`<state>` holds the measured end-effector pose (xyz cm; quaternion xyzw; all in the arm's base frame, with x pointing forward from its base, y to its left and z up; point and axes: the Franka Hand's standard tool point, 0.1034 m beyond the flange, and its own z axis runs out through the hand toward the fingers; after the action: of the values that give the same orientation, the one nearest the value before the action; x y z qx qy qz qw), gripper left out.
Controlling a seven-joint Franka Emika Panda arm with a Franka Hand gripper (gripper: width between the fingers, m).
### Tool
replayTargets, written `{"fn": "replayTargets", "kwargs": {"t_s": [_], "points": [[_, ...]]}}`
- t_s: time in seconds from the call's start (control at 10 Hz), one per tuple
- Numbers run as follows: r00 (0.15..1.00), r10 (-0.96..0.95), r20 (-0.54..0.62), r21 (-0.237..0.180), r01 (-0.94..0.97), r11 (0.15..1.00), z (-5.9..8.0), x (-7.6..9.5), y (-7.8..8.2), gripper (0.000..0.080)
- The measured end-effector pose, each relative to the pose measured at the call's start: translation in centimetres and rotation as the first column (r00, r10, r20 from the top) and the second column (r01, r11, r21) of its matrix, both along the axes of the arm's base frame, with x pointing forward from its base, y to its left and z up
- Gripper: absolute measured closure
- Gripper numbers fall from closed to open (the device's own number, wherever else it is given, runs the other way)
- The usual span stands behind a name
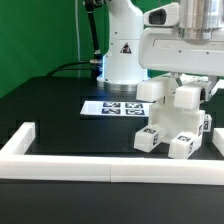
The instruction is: Assemble chair
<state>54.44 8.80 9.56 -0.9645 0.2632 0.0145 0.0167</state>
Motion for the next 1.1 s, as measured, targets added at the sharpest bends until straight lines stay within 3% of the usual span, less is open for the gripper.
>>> {"fn": "replayTargets", "kwargs": {"t_s": [0.1,0.3,0.6,1.1], "points": [[1.000,0.000,0.000,0.000,0.000,1.000,0.00,0.00,0.00,0.0510],[1.000,0.000,0.000,0.000,0.000,1.000,0.00,0.00,0.00,0.0197],[1.000,0.000,0.000,0.000,0.000,1.000,0.00,0.00,0.00,0.0152],[1.000,0.000,-0.005,-0.003,0.000,1.000,-0.44,-0.09,-0.03,0.0151]]}}
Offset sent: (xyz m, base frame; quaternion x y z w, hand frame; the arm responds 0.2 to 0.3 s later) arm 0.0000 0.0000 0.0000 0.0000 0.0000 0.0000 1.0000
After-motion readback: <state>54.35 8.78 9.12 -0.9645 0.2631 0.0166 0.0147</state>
